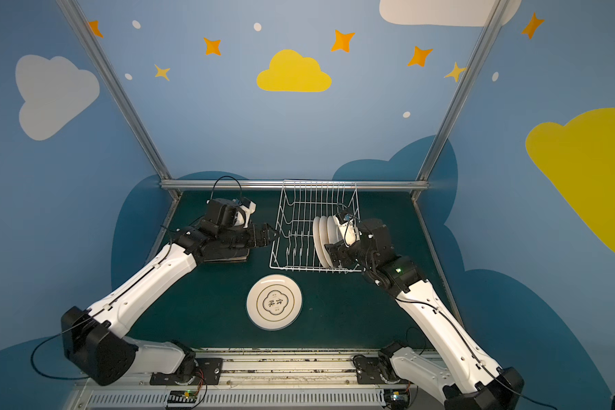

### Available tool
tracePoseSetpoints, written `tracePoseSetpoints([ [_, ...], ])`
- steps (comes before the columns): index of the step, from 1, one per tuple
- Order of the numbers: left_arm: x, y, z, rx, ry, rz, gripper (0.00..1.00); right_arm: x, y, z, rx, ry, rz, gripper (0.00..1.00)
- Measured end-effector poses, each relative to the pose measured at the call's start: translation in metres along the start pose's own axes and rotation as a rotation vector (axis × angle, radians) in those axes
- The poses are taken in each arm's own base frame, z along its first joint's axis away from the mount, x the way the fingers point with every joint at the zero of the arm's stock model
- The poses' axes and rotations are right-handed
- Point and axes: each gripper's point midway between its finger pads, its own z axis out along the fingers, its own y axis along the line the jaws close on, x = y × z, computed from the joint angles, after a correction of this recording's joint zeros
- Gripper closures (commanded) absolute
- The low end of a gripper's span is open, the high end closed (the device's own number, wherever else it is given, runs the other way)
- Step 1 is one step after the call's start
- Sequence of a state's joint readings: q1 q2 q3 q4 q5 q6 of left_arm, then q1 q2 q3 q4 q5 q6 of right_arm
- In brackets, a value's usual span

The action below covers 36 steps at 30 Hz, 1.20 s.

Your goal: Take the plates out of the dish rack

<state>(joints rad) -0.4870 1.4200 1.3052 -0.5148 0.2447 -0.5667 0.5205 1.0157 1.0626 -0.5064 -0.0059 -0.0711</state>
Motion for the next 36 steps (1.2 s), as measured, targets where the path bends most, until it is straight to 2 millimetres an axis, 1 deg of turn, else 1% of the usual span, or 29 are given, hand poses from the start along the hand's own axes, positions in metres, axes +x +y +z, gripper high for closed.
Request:
tracePoseSetpoints([
  [4,-0.006,-0.021,0.023,0.040,0.029,0.033,0.05,-0.002,-0.005,-0.010,0.008,-0.029,0.034,0.08],
  [8,-0.008,-0.035,0.046,0.064,0.062,0.050,0.08,0.004,-0.008,-0.011,0.017,-0.023,0.059,0.08],
  [14,-0.005,-0.047,0.080,0.083,0.122,0.065,0.14,0.021,-0.012,-0.007,0.029,0.006,0.081,0.08],
  [19,0.000,-0.054,0.105,0.090,0.170,0.073,0.22,0.021,-0.015,-0.009,0.039,-0.001,0.091,0.08],
  [22,0.002,-0.057,0.116,0.087,0.191,0.077,0.26,0.022,-0.017,-0.009,0.045,-0.003,0.097,0.08],
  [25,0.004,-0.056,0.124,0.080,0.208,0.076,0.33,0.027,-0.018,-0.008,0.053,0.004,0.103,0.08],
  [27,0.007,-0.055,0.128,0.073,0.219,0.072,0.44,0.029,-0.019,-0.008,0.057,0.007,0.105,0.08],
  [28,0.009,-0.053,0.130,0.069,0.224,0.069,0.47,0.029,-0.020,-0.008,0.059,0.007,0.106,0.08],
  [32,0.014,-0.047,0.136,0.050,0.245,0.062,0.48,0.030,-0.021,-0.009,0.062,0.004,0.107,0.08],
  [36,0.016,-0.045,0.138,0.043,0.250,0.053,0.48,0.030,-0.022,-0.008,0.065,0.004,0.110,0.08],
])
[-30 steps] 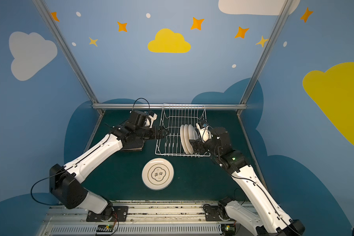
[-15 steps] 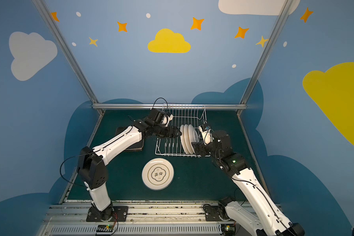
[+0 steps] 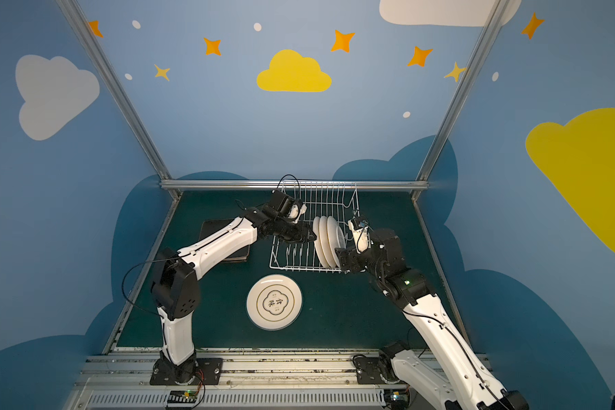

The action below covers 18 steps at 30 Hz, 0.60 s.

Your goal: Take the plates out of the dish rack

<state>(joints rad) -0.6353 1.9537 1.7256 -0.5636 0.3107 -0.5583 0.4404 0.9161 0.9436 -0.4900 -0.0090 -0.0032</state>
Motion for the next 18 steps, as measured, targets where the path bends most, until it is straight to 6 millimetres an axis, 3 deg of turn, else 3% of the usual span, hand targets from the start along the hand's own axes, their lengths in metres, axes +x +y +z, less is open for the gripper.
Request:
tracePoseSetpoints([
  [18,-0.005,0.004,0.028,0.009,0.010,-0.027,0.50,0.000,-0.002,0.000,0.007,-0.002,0.011,0.08],
])
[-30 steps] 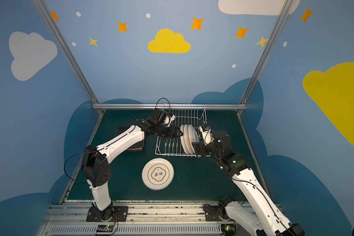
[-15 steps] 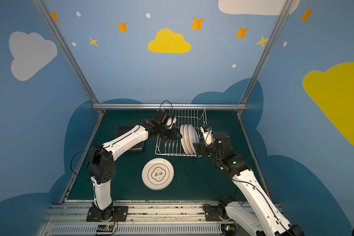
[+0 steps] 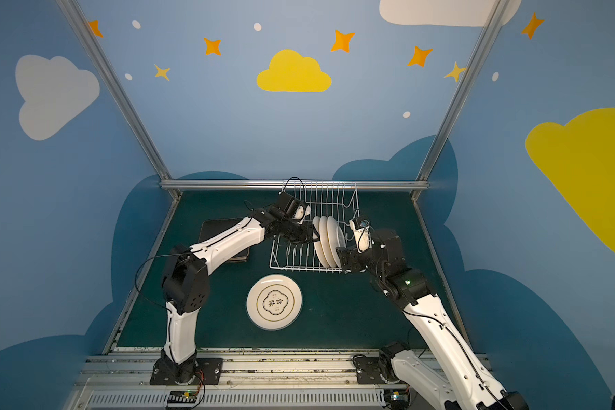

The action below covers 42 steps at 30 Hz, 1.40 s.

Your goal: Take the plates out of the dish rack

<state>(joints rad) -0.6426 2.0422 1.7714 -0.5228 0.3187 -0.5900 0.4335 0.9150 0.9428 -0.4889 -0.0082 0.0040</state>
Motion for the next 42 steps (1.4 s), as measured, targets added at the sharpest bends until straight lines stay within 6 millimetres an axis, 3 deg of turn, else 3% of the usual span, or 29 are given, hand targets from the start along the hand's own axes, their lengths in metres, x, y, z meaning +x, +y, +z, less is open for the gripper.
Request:
tracePoseSetpoints([
  [21,-0.005,-0.003,0.030,0.029,0.012,-0.039,0.55,-0.003,-0.002,0.000,0.004,-0.013,0.004,0.08],
  [42,-0.004,-0.011,0.041,0.070,-0.005,-0.083,0.73,-0.003,-0.001,0.003,-0.004,-0.011,0.023,0.08],
])
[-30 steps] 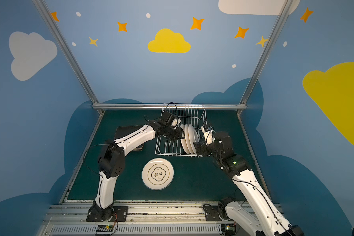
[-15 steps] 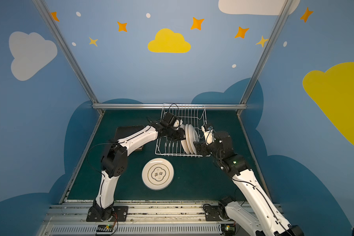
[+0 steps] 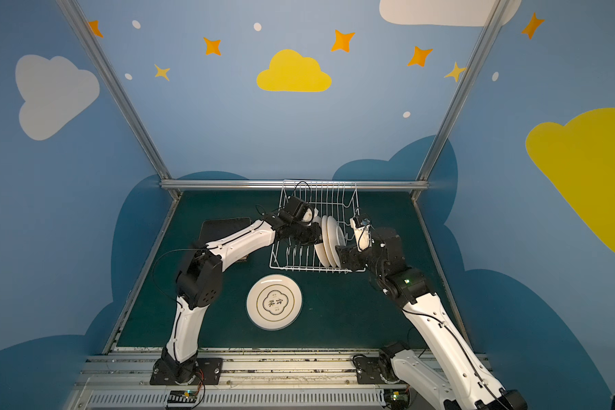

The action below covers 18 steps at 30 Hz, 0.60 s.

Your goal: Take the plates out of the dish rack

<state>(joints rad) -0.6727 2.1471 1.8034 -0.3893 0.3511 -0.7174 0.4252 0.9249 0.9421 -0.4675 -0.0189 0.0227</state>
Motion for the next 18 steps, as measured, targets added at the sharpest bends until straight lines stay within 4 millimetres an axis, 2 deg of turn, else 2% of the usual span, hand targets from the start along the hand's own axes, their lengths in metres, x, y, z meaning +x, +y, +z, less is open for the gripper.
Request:
tracePoseSetpoints([
  [7,-0.0003,-0.0025,0.0002,0.011,0.000,-0.010,0.77,0.0005,-0.0004,0.0006,0.001,0.003,0.001,0.08],
  [18,0.0021,-0.0032,-0.0010,0.000,-0.007,-0.030,0.93,0.0005,-0.0005,0.0006,0.001,0.003,0.005,0.08],
])
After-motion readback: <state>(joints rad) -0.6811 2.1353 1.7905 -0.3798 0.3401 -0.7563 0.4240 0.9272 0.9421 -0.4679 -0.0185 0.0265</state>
